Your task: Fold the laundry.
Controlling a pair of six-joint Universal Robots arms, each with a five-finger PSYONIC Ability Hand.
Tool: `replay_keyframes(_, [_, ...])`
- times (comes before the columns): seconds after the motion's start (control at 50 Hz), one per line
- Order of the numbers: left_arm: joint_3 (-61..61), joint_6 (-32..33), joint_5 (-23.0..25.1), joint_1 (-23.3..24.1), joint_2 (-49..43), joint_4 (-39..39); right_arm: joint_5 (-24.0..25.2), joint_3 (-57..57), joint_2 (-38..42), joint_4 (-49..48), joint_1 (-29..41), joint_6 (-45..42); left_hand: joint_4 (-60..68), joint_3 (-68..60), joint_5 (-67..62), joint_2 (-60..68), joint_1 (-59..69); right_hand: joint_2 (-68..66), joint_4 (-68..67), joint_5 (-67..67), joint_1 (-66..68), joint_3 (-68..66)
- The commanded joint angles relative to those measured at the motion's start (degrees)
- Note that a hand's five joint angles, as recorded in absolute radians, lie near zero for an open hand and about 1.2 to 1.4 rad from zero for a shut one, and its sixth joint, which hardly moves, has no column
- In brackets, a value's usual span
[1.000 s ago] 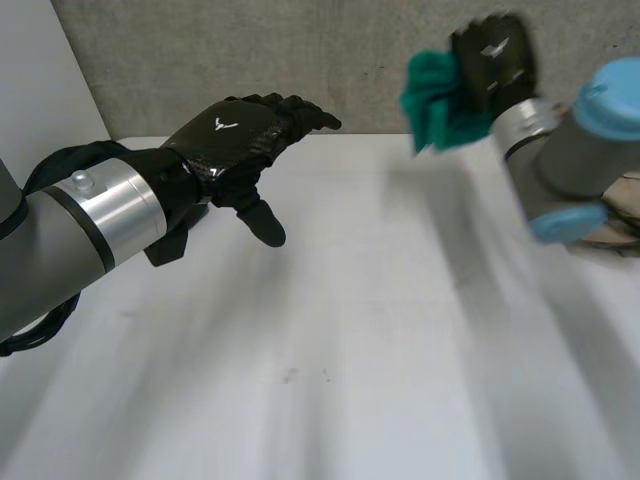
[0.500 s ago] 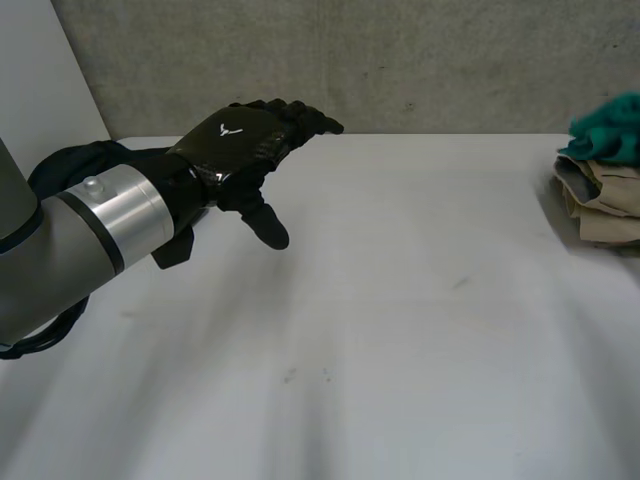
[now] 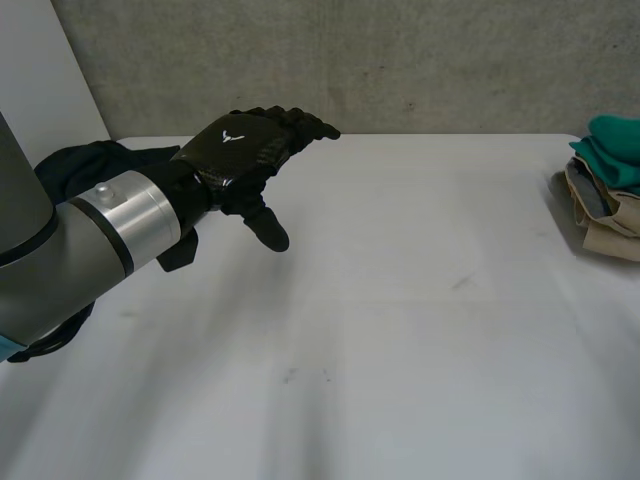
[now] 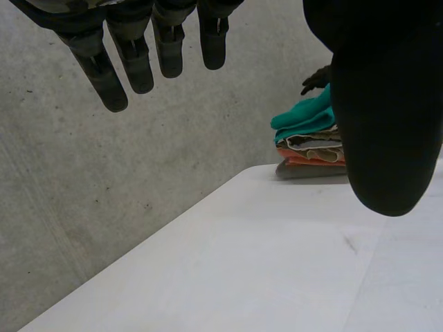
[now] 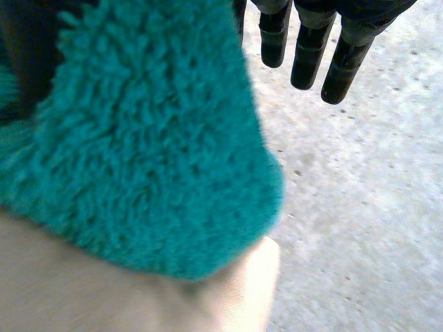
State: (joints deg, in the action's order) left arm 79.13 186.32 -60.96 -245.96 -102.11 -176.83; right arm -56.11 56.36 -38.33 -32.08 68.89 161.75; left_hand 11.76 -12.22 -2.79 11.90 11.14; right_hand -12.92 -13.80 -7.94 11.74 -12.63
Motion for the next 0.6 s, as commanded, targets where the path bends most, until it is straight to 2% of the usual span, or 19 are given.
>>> replay_keyframes(0.02, [0.1,0.0,0.0,0.0,0.1,0.0,-6.8,4.7,-10.4,5.5,-0.7,0.1,1.6,-1.2,-0.6,1.5,2.3,2.9,3.8,7.9,-1.7,2.6])
replay_keyframes(0.16, [0.0,-0.3,0.0,0.5,0.2,0.0,-8.2,13.3,-21.9,12.1,-3.1,0.1,1.5,-1.0,-0.4,1.3,2.1,2.9,3.8,7.9,-1.7,2.6])
replay_keyframes(0.34, [0.0,-0.9,0.0,0.7,0.3,0.1,-9.5,17.8,-28.6,20.7,-9.7,-0.6,1.5,-1.0,-0.4,1.3,2.1,2.9,3.8,7.9,-1.7,2.6])
replay_keyframes(0.5, [-0.1,-0.9,0.0,0.5,0.6,0.0,-22.4,14.5,-29.8,23.1,-12.2,-3.8,1.3,-0.9,-0.3,1.2,1.9,2.9,3.8,7.9,-1.7,2.6])
replay_keyframes(0.54, [-0.1,-0.9,0.0,0.5,0.7,0.0,-25.3,13.7,-31.5,21.6,-10.8,-3.1,1.5,-1.0,-0.4,1.3,2.1,2.9,3.8,7.9,-1.7,2.6])
replay_keyframes(0.6, [-0.2,-0.9,-0.1,0.2,0.8,-0.1,-25.7,13.9,-36.0,18.6,-5.8,-1.5,1.1,-0.7,-0.1,1.0,1.8,2.9,3.8,7.9,-1.7,2.6])
